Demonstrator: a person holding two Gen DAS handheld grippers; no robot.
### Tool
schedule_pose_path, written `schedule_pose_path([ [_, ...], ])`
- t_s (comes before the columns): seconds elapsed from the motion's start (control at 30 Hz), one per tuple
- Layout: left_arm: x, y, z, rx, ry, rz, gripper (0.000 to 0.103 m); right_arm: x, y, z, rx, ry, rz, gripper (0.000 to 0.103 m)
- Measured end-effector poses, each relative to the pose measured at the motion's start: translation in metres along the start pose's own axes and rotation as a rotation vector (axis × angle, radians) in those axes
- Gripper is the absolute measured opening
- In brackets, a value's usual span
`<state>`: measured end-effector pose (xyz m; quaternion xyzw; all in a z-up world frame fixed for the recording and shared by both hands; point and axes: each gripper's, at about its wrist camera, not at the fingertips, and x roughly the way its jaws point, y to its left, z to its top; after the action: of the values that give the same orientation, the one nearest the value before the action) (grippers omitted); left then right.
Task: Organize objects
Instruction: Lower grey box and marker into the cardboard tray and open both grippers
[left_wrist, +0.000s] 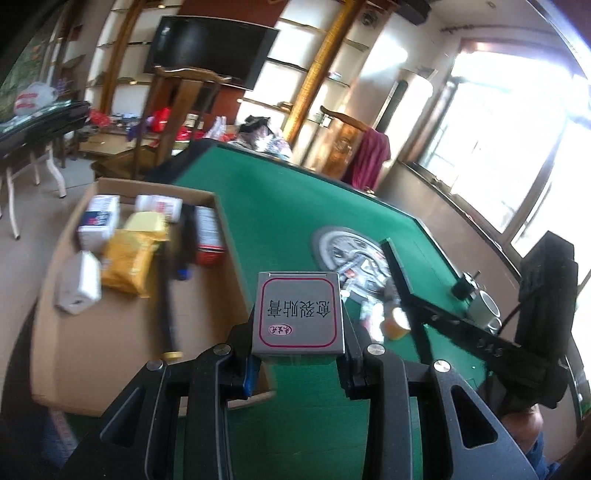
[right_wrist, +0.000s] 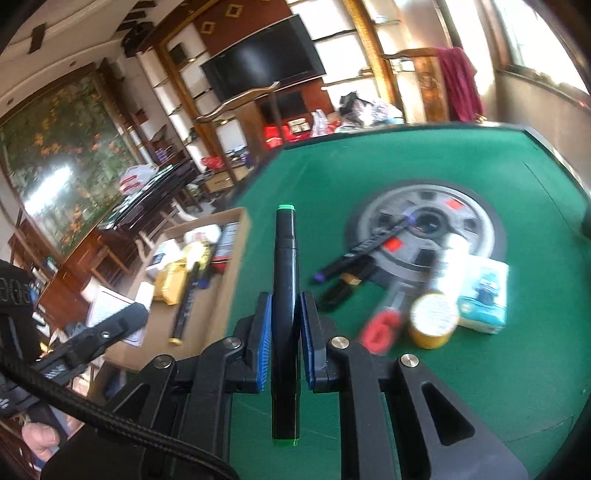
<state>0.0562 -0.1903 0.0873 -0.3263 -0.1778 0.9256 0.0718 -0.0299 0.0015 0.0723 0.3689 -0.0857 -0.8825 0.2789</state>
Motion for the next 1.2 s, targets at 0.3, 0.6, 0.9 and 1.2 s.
schedule_pose_path([
  [0.3,-0.014,0.077,-0.008,-0.106,0.006,0.083,0.029,0.045,0.07,0.007,-0.101,0.102,0.093,0.012],
  [0.6,-0.009,0.119,-0.021,-0.153,0.052,0.131,0.029,0.112,0.116,-0.014,-0.139,0.246,0.164,0.012],
  [0.9,-0.001,0.139,-0.025,-0.163,0.085,0.155,0.029,0.146,0.136,-0.033,-0.157,0.317,0.194,0.012],
  [1.2,0.0,0.145,-0.022,-0.117,0.103,0.19,0.029,0.156,0.143,-0.036,-0.161,0.331,0.203,0.012],
])
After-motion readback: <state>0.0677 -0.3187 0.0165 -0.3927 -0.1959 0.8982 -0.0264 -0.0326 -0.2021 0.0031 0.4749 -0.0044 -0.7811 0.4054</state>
